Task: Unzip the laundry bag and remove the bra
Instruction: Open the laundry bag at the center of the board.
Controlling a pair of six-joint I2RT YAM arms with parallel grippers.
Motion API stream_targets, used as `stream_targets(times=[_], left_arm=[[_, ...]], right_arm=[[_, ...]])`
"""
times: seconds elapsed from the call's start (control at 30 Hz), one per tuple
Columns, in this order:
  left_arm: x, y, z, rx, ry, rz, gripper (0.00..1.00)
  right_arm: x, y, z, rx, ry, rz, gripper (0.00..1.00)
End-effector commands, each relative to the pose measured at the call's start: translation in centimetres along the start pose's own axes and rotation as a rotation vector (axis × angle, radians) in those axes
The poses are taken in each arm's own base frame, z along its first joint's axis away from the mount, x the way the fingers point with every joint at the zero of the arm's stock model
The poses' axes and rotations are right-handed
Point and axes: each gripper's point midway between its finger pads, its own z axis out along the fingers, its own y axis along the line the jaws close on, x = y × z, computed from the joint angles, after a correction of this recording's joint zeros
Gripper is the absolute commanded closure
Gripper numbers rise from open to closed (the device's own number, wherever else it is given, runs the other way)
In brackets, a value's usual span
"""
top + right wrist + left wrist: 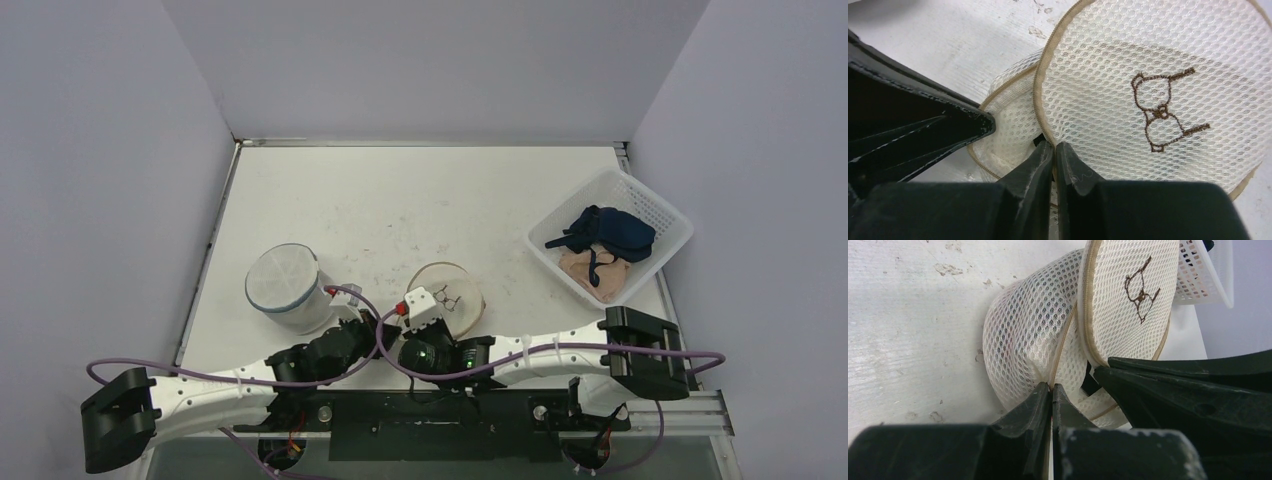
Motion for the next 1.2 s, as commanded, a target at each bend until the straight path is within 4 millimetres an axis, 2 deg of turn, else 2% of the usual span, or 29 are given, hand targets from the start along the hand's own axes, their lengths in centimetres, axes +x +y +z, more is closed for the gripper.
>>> stream_targets(times=[0.0,0.17,0.3,0.47,0.57,0.7,0.83,1.07,1.17], left_arm=[[-1.8,-2.8,0.0,0.066,-0.044,-0.02,1.0],[-3.3,-3.2,0.0,0.051,-0.085,-0.001,1.0],[-5.4,-3.7,-0.3,0.021,-0.143,0.031,1.0],[-8.9,-4.4,-0.7,-0.012,-0.233,0.059,1.0],[-10.5,-4.7,-0.7,-0.026,-0.259,0.068,1.0],[-10.9,-4.0,-0.6,-0.063,-0.255,0.077,1.0],[-9.9,-2.8,-0.5,-0.081,-0.233,0.065,1.0],[-7.5,-1.1,-0.2,-0.098,-0.163,0.054,1.0],[-6.6,-0.8,-0.2,-0.093,-0.137,0.051,1.0]], right_arm=[[-3.6,-0.3,-1.8,0.028,-0.086,0.04,0.95],[-6.1,-0.5,-4.3,-0.052,-0.127,0.079,0.95],[-9.4,-1.0,-6.5,-0.156,-0.17,0.121,0.95],[-13.8,-3.9,-8.0,-0.198,-0.219,0.191,0.95],[-15.0,-6.8,-8.2,-0.174,-0.245,0.238,0.95],[-14.3,-9.9,-8.6,-0.131,-0.273,0.305,0.95],[-12.6,-13.2,-9.1,-0.046,-0.301,0.418,0.95],[-7.0,-19.3,-9.8,0.209,-0.284,0.582,0.95],[-5.2,-21.0,-10.3,0.284,-0.273,0.625,0.95]])
